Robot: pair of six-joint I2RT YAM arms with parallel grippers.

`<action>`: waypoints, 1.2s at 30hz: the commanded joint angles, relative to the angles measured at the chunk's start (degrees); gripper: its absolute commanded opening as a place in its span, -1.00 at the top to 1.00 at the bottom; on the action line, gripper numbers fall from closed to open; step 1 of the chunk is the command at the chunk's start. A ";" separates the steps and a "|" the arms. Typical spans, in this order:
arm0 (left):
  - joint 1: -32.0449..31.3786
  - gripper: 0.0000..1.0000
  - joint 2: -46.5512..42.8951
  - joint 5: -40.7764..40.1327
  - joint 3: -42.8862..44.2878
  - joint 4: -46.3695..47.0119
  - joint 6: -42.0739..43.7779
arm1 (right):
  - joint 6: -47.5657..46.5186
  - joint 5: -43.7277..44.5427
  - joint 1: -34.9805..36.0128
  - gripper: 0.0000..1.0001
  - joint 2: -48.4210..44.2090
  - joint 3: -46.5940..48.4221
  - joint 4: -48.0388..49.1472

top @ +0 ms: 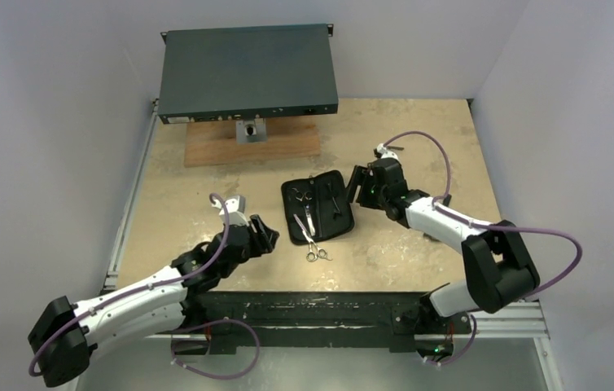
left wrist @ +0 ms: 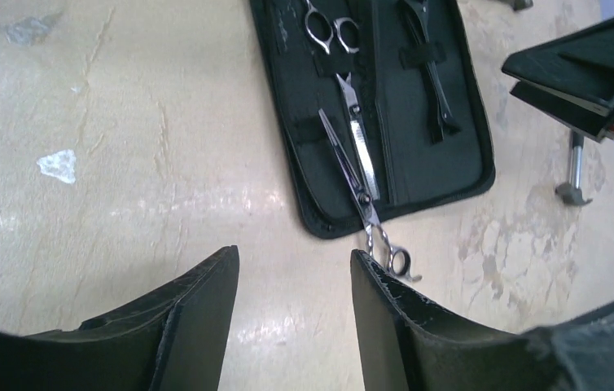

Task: Sort the hair-cutting tools
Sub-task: Adjust the hairdressing tool bag at the center of the board.

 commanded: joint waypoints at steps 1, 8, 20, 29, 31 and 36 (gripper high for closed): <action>-0.57 -0.05 -3.82 5.36 -0.70 -7.52 4.01 | 1.46 -5.43 -0.20 -0.33 0.32 -2.57 9.43; -0.75 -0.08 -6.65 8.91 -1.92 -8.31 5.02 | 1.76 -6.43 -0.22 -0.21 3.11 -3.98 11.53; -1.85 -0.03 -2.25 14.08 -0.05 -5.09 7.18 | 4.10 -7.50 -0.15 0.23 4.03 -10.35 15.96; -3.60 -0.04 3.46 15.21 1.86 -2.20 7.89 | 8.30 -8.17 -0.16 0.91 -1.01 -18.30 20.40; -4.38 -0.06 4.54 14.75 2.27 -1.81 7.95 | 9.38 -8.80 -0.07 1.00 -2.97 -20.79 21.55; -6.45 -0.13 7.81 13.39 3.68 -0.49 7.94 | 12.01 -9.23 0.72 1.00 -9.94 -26.13 21.86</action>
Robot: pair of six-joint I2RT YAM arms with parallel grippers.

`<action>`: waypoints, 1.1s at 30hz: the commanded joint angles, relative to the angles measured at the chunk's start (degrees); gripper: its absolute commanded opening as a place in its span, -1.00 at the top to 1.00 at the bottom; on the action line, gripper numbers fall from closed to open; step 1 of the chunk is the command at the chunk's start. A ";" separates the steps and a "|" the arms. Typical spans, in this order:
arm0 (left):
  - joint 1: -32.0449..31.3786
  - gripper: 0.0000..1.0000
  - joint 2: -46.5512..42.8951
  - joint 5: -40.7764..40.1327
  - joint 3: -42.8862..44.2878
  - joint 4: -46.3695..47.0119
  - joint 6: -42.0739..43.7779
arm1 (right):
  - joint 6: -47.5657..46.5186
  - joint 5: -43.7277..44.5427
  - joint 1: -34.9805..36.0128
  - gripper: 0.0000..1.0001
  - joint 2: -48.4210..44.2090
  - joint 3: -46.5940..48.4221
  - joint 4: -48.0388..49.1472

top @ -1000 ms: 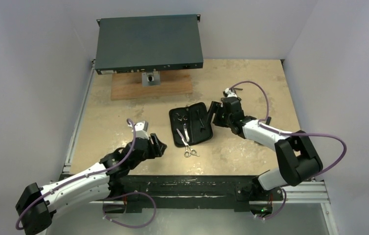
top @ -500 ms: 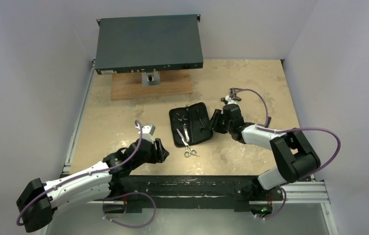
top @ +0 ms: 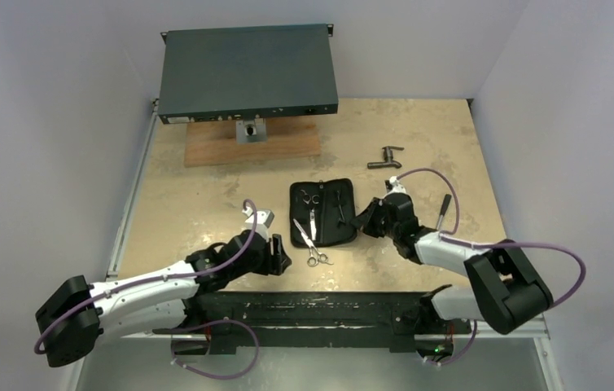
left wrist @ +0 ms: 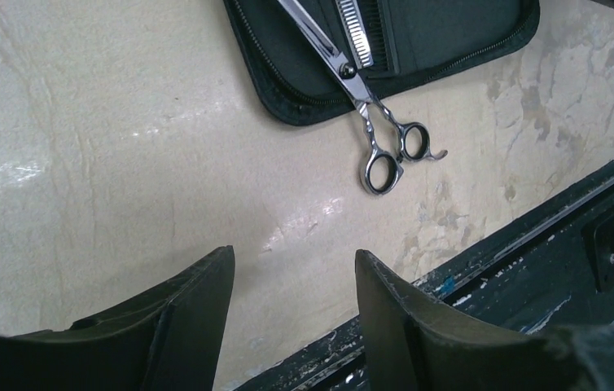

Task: Sort the hair-cutting tools
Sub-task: Adjust the hairdressing tool bag at the center of the board, then pick up the scissors from the center of the board.

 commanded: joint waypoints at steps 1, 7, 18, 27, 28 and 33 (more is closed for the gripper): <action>-1.95 -0.14 2.44 -1.08 3.44 4.28 1.08 | 3.20 -0.36 1.56 1.00 -6.52 -4.80 0.49; -3.68 -0.54 8.09 -1.55 5.38 8.81 0.55 | 8.36 4.39 7.46 1.00 -16.75 -10.14 -1.95; -12.64 -0.60 20.59 -8.10 14.44 3.07 -4.03 | 7.96 8.11 10.12 0.53 -23.72 -11.95 -6.19; -18.35 -0.53 29.71 -16.50 25.42 -13.05 -13.04 | 6.05 7.67 10.14 0.39 -22.56 -11.62 -5.86; -18.40 -0.53 30.92 -16.70 26.44 -14.03 -13.70 | 5.89 7.61 10.10 0.39 -22.63 -11.62 -5.86; -18.33 -0.48 37.49 -16.95 30.19 -15.87 -15.38 | 5.67 6.97 10.09 0.37 -23.02 -11.62 -5.43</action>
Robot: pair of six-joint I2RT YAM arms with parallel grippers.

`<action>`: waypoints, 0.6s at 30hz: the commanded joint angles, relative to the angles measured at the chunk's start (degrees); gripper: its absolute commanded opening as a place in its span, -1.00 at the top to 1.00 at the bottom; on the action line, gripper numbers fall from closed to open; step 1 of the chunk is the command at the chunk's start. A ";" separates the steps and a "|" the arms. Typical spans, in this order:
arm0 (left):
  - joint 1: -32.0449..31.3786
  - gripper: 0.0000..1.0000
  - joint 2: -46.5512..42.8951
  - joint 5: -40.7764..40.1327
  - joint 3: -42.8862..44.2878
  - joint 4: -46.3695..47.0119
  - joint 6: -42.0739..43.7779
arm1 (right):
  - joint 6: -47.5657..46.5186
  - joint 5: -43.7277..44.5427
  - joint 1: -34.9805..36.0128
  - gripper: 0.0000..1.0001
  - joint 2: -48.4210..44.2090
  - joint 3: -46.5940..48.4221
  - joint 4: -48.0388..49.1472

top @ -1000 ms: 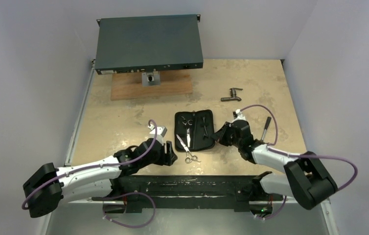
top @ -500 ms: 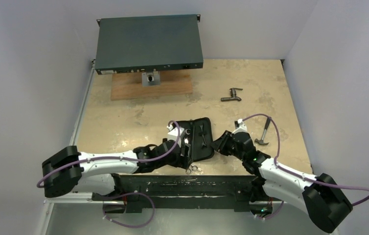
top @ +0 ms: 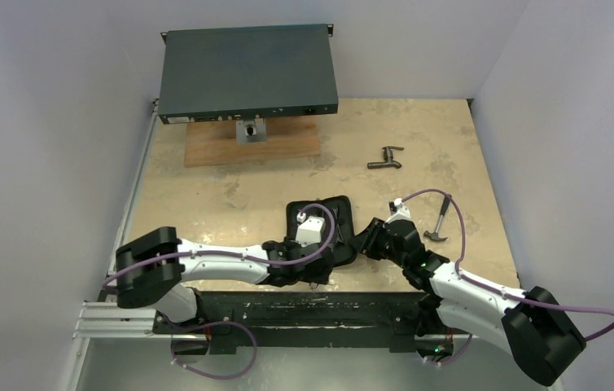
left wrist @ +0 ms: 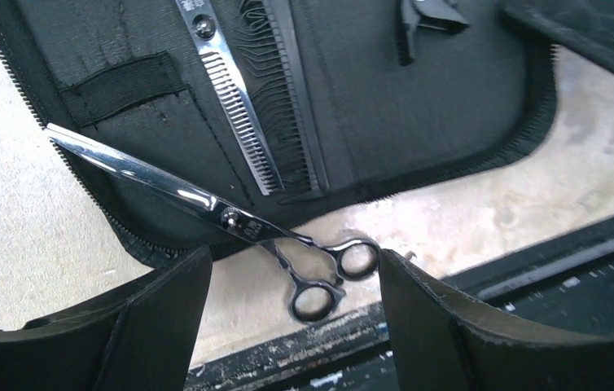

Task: Sort the hair-cutting tools
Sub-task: Pick up the scissors from the center of the board.

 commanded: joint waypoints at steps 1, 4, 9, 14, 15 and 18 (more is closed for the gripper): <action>-0.16 -0.47 5.50 -2.18 4.67 -4.88 -3.49 | -1.19 0.70 0.26 0.38 -0.49 1.05 0.54; -0.23 -0.43 8.53 -2.12 6.49 -6.22 -5.05 | -1.38 0.40 0.29 0.37 -0.89 1.08 0.24; -0.16 -0.24 10.65 -3.36 7.68 -6.48 -5.44 | -1.47 0.22 0.29 0.38 -2.25 0.74 -0.08; -0.22 0.32 10.22 -3.94 6.85 -6.80 -4.89 | -1.48 -0.22 0.28 0.39 -2.78 0.33 -0.30; -0.23 0.41 9.97 -4.17 6.58 -7.17 -4.64 | -1.49 -0.28 0.29 0.40 -2.82 0.29 -0.27; -0.23 0.68 7.80 -4.95 5.24 -8.01 -3.41 | -1.40 -0.40 0.27 0.39 -2.94 0.29 -0.29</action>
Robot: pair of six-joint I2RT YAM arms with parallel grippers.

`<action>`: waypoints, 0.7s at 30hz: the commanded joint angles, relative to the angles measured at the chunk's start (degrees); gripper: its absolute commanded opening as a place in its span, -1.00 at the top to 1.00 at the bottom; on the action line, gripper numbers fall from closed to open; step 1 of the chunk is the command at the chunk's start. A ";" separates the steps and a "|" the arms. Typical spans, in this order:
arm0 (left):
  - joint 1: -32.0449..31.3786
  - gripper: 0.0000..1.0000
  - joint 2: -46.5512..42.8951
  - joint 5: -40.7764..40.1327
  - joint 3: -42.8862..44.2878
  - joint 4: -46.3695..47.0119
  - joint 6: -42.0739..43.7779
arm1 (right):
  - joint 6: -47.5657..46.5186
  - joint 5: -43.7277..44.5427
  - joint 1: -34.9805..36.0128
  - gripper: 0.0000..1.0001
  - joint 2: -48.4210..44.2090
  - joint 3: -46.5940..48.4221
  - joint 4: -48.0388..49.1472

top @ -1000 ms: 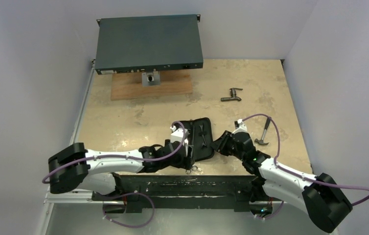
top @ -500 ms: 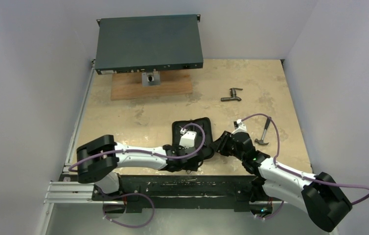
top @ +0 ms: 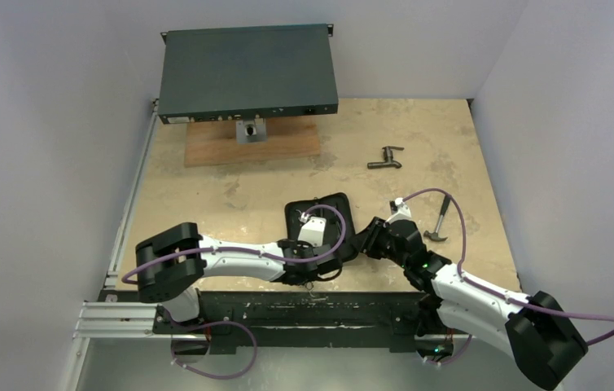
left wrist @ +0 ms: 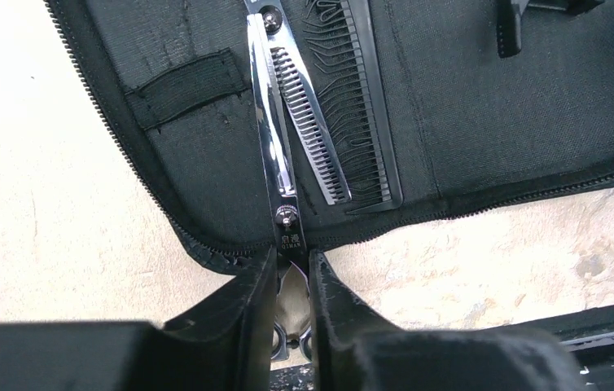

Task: Sort the hair-cutting tools
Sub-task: Pick up the scissors from the center of the board.

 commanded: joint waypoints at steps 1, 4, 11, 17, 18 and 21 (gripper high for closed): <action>-0.11 0.75 -2.43 -0.55 -2.27 1.04 0.69 | -0.71 -0.06 0.24 0.40 -1.04 0.21 0.02; -0.11 0.97 -5.35 -1.49 -3.77 -0.46 2.98 | -0.69 -0.05 0.21 0.39 -1.12 0.03 0.20; -0.12 1.00 -13.21 -2.27 -7.72 0.47 8.95 | -0.94 0.19 0.24 0.35 -0.40 -0.07 0.58; -0.21 1.00 -23.73 -1.38 -11.21 0.72 13.02 | -0.42 -0.26 0.20 0.16 1.93 -0.17 3.27; -0.18 1.00 -25.62 -0.53 -11.29 0.46 14.35 | -0.76 -0.24 0.20 0.14 2.40 0.14 3.34; -0.18 1.00 -29.06 1.24 -10.83 -0.80 16.89 | -1.49 0.16 0.21 0.08 3.35 1.38 3.08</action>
